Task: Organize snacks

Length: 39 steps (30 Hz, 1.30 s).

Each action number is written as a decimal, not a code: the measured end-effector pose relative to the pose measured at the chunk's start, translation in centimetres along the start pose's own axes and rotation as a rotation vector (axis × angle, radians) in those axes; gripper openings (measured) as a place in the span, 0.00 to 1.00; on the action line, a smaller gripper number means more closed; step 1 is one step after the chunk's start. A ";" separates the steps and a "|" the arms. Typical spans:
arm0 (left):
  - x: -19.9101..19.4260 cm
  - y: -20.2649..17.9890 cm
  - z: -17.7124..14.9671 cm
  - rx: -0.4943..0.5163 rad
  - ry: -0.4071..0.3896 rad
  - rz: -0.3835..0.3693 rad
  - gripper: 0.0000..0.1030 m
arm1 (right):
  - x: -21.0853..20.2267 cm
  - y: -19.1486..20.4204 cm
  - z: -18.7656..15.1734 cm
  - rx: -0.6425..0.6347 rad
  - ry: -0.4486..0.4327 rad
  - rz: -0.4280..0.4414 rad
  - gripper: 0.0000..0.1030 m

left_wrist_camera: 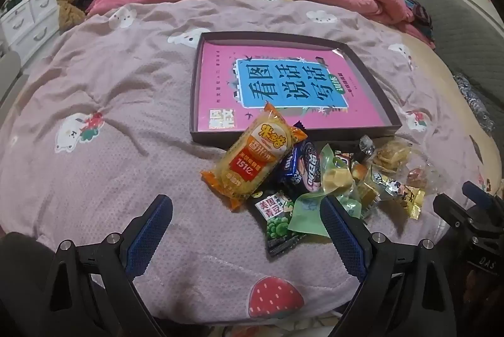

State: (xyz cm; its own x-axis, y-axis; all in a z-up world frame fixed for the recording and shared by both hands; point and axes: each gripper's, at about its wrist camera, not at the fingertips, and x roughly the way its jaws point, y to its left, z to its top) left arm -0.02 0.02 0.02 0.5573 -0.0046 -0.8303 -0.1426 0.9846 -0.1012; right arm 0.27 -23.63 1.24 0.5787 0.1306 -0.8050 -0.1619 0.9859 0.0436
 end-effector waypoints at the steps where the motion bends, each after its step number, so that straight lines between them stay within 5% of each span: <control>1: 0.0 0.0 0.0 0.001 0.005 0.004 0.92 | 0.0 0.0 0.0 0.000 0.001 0.001 0.99; 39: -0.6 -0.7 0.0 0.029 -0.019 0.003 0.92 | -0.7 0.8 0.0 -0.046 -0.029 -0.003 0.99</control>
State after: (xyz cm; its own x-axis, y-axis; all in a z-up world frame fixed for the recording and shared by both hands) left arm -0.30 -0.72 0.59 0.5720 0.0012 -0.8203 -0.1207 0.9892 -0.0827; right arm -0.25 -22.94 1.86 0.6024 0.1316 -0.7873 -0.1961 0.9805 0.0139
